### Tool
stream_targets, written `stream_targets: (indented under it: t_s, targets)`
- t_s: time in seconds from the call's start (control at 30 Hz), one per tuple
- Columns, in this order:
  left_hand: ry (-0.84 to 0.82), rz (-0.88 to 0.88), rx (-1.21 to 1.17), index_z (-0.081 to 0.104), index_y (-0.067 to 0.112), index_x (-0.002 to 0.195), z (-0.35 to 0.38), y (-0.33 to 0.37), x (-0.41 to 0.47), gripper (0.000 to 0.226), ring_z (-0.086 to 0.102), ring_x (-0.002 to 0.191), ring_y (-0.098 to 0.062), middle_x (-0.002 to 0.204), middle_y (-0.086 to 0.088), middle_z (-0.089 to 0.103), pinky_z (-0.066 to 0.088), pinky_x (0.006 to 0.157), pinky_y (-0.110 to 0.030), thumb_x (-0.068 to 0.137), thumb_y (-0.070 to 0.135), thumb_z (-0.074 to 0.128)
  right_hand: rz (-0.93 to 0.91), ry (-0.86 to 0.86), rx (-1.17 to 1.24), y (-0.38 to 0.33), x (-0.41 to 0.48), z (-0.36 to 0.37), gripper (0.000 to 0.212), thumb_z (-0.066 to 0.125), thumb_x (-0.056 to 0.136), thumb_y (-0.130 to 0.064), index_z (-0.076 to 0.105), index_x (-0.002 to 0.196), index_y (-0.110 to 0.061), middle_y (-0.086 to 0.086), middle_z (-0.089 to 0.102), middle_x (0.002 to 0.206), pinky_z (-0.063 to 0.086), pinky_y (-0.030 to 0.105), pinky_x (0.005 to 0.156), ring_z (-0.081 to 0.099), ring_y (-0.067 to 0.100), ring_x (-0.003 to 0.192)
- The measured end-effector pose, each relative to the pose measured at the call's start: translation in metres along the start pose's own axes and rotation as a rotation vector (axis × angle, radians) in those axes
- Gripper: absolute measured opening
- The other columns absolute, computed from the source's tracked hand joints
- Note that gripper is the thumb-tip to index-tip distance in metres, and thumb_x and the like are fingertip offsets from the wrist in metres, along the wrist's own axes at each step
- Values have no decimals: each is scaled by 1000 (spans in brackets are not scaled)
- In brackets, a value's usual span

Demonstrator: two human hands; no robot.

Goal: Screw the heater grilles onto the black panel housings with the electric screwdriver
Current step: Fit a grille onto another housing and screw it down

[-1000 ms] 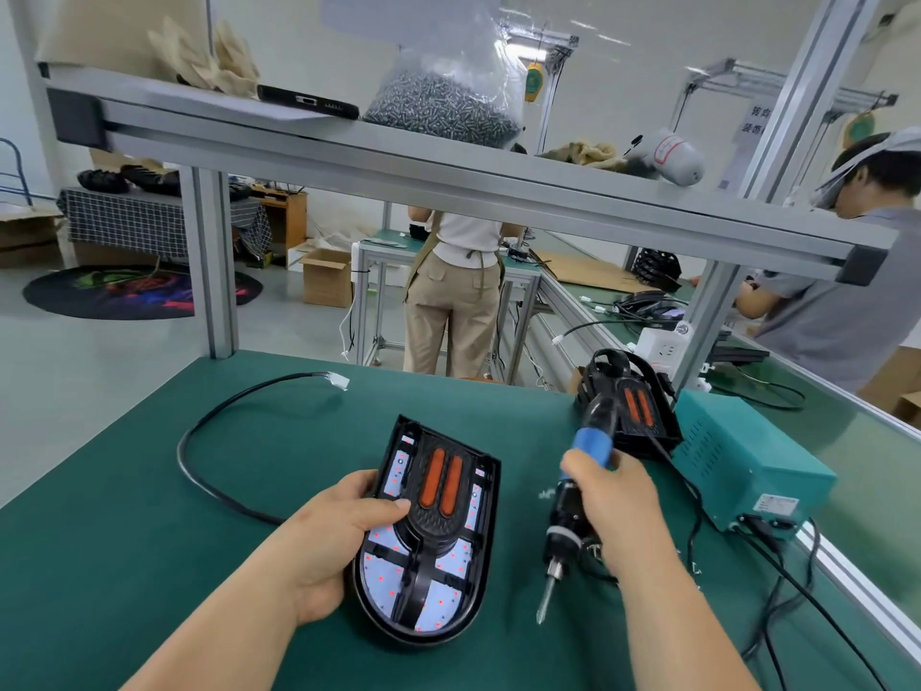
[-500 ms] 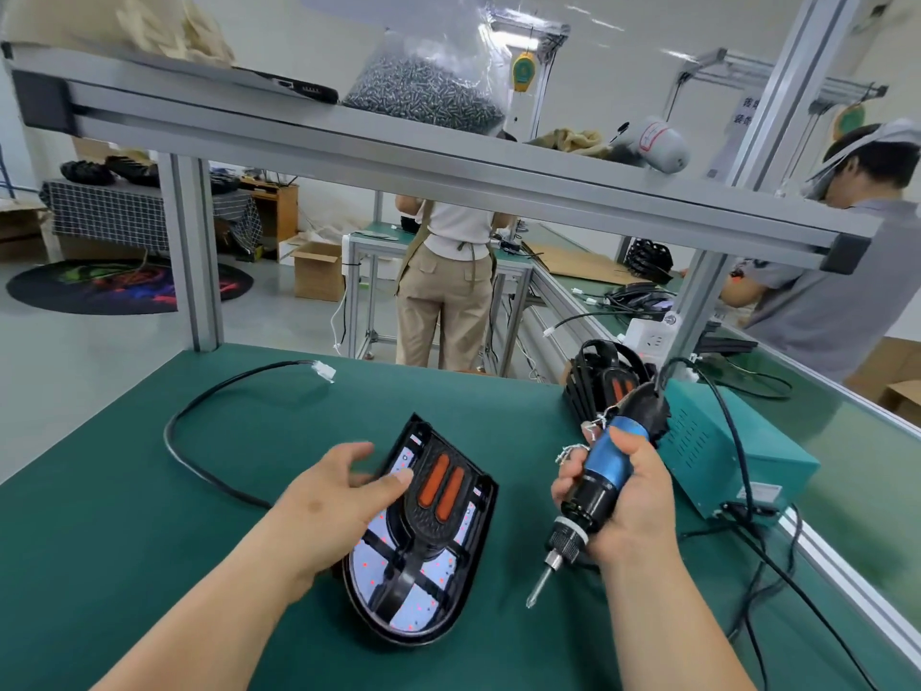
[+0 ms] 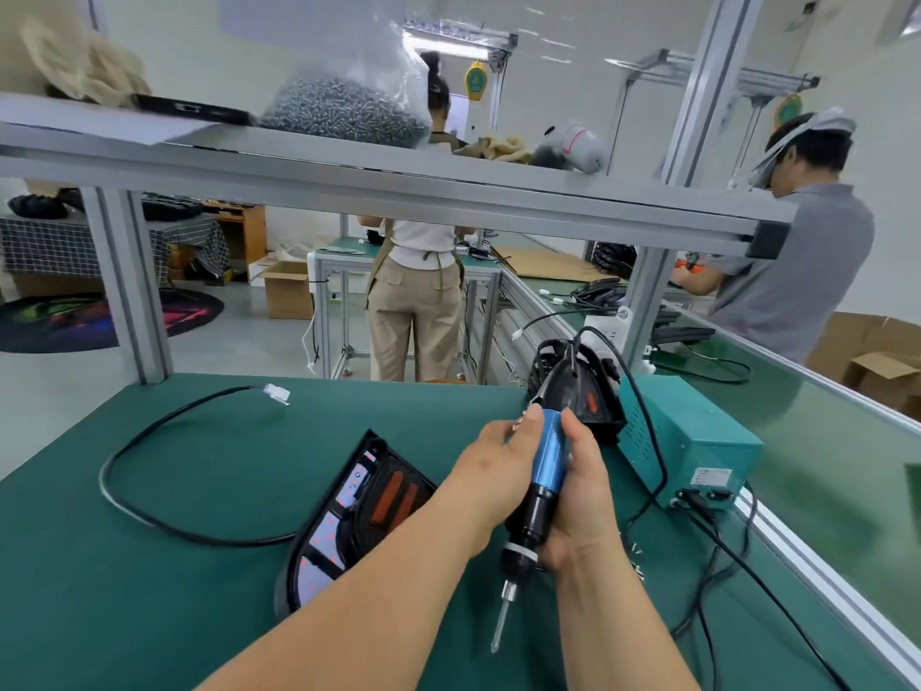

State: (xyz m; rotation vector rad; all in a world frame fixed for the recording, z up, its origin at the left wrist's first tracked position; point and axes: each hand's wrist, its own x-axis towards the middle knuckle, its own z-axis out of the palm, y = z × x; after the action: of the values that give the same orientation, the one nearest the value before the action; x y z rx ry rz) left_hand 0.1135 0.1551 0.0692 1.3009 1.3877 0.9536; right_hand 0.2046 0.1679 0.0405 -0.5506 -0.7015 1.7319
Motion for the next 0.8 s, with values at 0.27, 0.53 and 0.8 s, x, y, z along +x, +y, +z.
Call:
stream_targets:
  t_s: [0.27,0.53,0.8]
  targets:
    - [250,73,-23,46,16,110,19,-6,19,39,53,87,-18,98,-2,54,43,73,-32,104,49,27,51,33,-136,0,8,-5,58,60,74,-63,79,92,-11,17,73,99,59,38,75,71,30,87]
    - [266,136,17,48,9,103,24,-11,22,41,46,75,-14,86,-1,50,40,70,-31,107,41,22,-10,86,-181,-1,9,-12,57,56,76,-68,82,85,-18,12,76,97,59,34,65,75,26,86]
    - [180,98,109,39,17,79,28,-16,20,38,39,67,-12,81,0,46,31,59,-27,106,40,26,-54,243,-198,-1,10,-19,66,64,62,-72,75,80,-10,11,74,82,57,35,59,73,27,73]
